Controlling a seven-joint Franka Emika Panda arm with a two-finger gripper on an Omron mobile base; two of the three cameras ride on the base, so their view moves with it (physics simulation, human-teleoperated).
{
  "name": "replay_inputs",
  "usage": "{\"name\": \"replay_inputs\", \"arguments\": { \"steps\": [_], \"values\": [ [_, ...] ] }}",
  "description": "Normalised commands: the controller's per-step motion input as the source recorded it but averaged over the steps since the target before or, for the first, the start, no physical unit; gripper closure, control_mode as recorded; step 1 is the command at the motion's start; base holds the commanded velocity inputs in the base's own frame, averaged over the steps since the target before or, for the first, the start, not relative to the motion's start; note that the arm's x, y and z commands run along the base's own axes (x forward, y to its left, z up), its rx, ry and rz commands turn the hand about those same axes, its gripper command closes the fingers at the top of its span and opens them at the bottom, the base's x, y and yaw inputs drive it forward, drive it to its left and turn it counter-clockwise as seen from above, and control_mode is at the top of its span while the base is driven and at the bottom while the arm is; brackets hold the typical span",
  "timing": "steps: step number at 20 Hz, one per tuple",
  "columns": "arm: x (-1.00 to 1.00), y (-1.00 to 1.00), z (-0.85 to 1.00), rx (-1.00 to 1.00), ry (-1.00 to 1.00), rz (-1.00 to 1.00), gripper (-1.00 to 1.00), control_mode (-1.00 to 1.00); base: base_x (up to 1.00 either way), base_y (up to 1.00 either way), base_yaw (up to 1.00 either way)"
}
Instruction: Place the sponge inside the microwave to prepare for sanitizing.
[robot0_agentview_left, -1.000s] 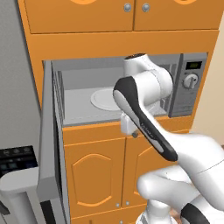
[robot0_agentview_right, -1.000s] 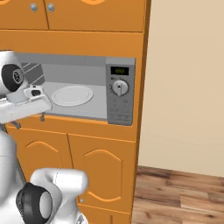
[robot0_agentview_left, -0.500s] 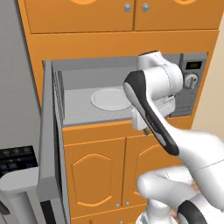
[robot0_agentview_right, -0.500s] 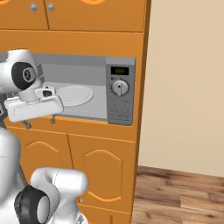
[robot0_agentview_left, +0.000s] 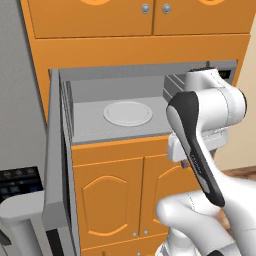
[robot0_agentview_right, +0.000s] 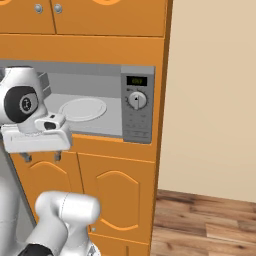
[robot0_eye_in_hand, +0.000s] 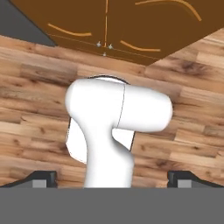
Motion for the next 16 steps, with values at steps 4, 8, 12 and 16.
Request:
{"name": "replay_inputs", "arguments": {
  "steps": [4, 8, 12, 16],
  "values": [
    [-0.19, -0.01, -0.04, 0.02, 0.0, -0.13, -1.0, -1.0, 0.0, 0.0, 0.0],
    [0.0, 0.0, 0.0, 0.0, 0.0, 0.0, -1.0, -1.0, 0.0, 0.0, 0.0],
    [0.01, 0.0, -0.08, 0.0, -0.02, -0.04, -1.0, -1.0, 0.0, 0.0, 0.0],
    [0.03, 0.0, -0.23, 0.0, -0.07, -0.1, -1.0, -1.0, 0.0, 0.0, 0.0]
  ]
}}
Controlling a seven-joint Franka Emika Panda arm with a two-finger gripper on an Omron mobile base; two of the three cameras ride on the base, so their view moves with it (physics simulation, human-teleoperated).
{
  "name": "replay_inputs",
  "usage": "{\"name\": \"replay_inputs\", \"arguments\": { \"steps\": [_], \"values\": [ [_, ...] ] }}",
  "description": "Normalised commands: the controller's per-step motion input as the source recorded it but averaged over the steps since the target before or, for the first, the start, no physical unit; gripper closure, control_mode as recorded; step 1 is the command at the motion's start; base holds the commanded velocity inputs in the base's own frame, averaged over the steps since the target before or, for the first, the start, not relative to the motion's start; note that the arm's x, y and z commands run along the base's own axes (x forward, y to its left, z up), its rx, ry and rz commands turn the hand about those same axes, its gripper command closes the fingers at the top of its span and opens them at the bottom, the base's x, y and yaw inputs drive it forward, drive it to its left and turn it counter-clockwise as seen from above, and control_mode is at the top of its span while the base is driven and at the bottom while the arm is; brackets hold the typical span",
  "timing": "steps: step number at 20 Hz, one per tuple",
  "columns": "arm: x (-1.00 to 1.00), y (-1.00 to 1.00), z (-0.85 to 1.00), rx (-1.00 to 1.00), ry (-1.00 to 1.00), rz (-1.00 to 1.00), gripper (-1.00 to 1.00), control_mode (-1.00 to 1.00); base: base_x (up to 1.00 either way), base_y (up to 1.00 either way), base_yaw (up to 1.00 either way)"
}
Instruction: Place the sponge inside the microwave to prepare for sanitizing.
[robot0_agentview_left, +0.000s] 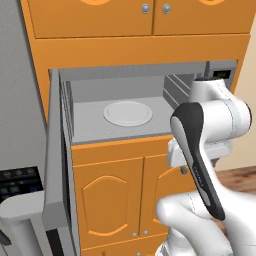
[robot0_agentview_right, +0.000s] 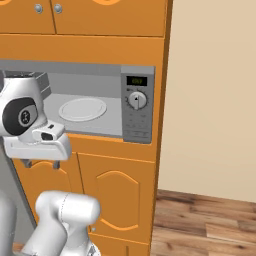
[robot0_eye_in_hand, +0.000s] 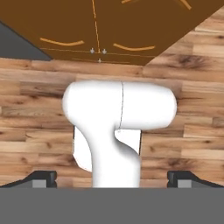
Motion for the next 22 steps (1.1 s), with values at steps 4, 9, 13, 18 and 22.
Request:
{"name": "replay_inputs", "arguments": {
  "steps": [4, 9, 13, 18, 22],
  "values": [
    [0.01, -0.01, -0.02, 0.0, -0.01, -0.01, -1.0, 1.0, 0.0, -0.02, 0.0],
    [0.0, 0.0, 0.0, 0.0, 0.0, 0.0, -1.0, 1.0, -0.01, 0.0, 0.0],
    [0.0, 0.0, 0.0, 0.0, 0.0, 0.0, -1.0, 1.0, -0.35, -0.01, -0.02],
    [0.0, 0.0, 0.0, 0.0, 0.0, 0.0, -1.0, 1.0, -0.58, 0.0, -0.02],
    [0.0, 0.0, 0.0, 0.0, 0.0, 0.0, -1.0, 1.0, -0.31, 0.0, -0.02]
  ]
}}
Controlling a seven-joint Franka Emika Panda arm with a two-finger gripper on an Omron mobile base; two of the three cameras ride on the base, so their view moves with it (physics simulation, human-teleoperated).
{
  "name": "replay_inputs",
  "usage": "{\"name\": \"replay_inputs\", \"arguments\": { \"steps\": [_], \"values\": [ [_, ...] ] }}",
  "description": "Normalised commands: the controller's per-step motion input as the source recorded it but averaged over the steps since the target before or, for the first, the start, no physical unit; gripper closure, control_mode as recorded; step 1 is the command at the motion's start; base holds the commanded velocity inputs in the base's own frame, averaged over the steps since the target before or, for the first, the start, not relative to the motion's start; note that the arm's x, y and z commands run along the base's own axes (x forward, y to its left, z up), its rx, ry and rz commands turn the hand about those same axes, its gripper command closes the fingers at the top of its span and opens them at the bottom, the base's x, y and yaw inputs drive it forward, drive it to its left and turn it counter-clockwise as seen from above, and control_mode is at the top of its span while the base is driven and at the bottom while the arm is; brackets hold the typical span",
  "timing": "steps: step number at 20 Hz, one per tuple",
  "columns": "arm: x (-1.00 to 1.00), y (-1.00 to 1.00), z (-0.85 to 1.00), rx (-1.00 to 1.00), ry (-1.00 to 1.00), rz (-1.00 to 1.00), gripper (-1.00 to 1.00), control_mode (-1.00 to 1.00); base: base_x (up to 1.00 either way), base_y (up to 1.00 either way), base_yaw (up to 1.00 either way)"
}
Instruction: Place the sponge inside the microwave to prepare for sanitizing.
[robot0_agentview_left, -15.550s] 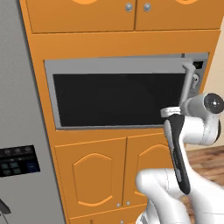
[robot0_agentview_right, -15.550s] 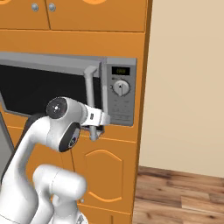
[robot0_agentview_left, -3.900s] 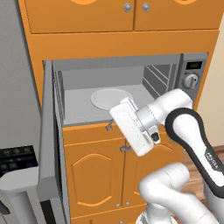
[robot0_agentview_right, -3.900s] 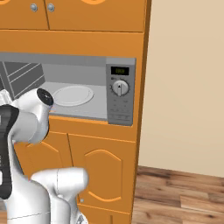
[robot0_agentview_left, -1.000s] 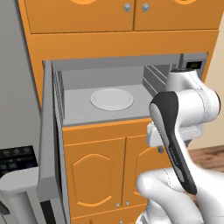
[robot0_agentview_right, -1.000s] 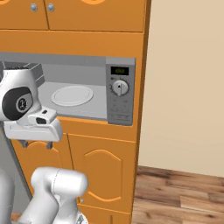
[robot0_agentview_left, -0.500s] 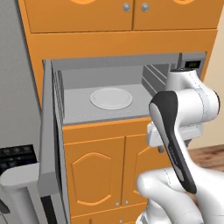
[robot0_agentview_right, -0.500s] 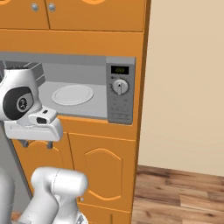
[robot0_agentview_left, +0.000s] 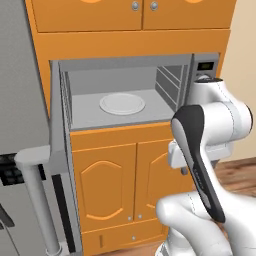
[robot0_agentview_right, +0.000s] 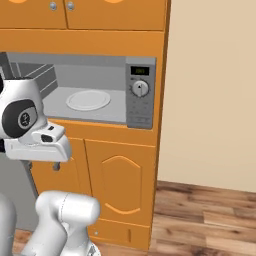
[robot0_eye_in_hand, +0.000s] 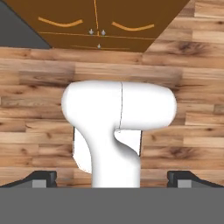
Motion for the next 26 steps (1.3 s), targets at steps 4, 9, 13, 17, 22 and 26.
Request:
{"name": "replay_inputs", "arguments": {
  "steps": [4, 9, 13, 17, 22, 26],
  "values": [
    [0.0, 0.0, 0.0, 0.0, 0.0, 0.0, -1.0, 1.0, -0.23, -0.2, 0.03],
    [0.0, 0.0, 0.0, 0.0, 0.0, 0.0, -1.0, 1.0, -0.03, -0.26, 0.32],
    [0.0, 0.0, 0.0, 0.0, 0.0, 0.0, -1.0, 1.0, 0.0, -0.31, 0.4],
    [0.0, 0.0, 0.0, 0.0, 0.0, 0.0, -1.0, 1.0, 0.0, -0.43, 0.39],
    [0.0, 0.0, 0.0, 0.0, 0.0, 0.0, -1.0, 1.0, -0.07, -0.6, 0.49],
    [0.0, 0.0, 0.0, 0.0, 0.0, 0.0, -1.0, 1.0, -0.28, -0.26, 0.53]
  ]
}}
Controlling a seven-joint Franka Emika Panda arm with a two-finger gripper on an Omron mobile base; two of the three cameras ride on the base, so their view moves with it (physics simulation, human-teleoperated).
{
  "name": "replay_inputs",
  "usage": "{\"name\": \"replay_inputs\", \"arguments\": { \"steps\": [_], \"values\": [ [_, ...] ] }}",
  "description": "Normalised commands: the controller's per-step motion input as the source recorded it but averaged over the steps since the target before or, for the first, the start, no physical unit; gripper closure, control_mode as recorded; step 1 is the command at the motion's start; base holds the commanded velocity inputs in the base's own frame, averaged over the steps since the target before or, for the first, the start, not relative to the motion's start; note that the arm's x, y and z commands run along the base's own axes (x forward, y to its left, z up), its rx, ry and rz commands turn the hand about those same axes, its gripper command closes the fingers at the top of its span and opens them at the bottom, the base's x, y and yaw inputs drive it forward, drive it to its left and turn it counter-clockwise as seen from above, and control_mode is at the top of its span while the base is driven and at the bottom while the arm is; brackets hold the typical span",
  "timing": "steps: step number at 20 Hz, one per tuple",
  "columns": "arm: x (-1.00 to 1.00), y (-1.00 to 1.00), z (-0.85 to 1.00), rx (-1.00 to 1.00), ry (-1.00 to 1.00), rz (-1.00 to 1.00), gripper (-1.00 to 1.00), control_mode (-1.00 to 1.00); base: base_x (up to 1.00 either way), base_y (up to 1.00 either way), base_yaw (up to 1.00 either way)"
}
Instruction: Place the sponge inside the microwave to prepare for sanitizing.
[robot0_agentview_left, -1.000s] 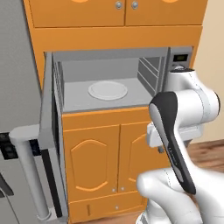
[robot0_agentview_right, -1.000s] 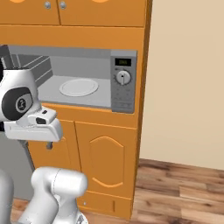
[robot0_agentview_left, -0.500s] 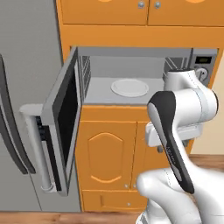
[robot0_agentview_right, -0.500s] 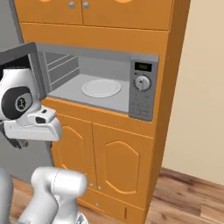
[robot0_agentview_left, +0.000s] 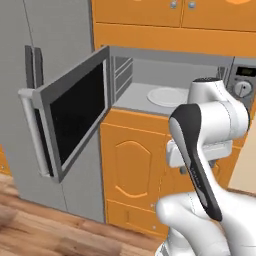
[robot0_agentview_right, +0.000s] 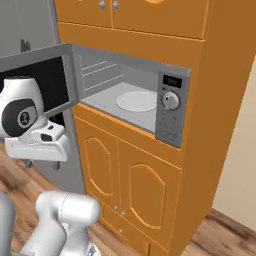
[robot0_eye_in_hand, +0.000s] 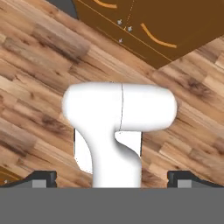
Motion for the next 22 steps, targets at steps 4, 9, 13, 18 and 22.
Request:
{"name": "replay_inputs", "arguments": {
  "steps": [4, 9, 13, 18, 22],
  "values": [
    [0.0, 0.0, 0.0, 0.0, 0.0, 0.0, -1.0, 1.0, -0.1, -0.01, 0.58],
    [0.0, 0.0, 0.0, 0.0, 0.0, 0.0, -1.0, 1.0, 0.0, 0.09, 0.63],
    [0.0, 0.0, 0.0, 0.0, 0.0, 0.0, -1.0, 1.0, -0.01, 0.47, 0.55],
    [0.0, 0.0, 0.0, 0.0, 0.0, 0.0, -1.0, 1.0, -0.07, 0.67, 0.45],
    [0.0, 0.0, 0.0, 0.0, 0.0, 0.0, -1.0, 1.0, -0.27, 0.87, 0.19]
  ]
}}
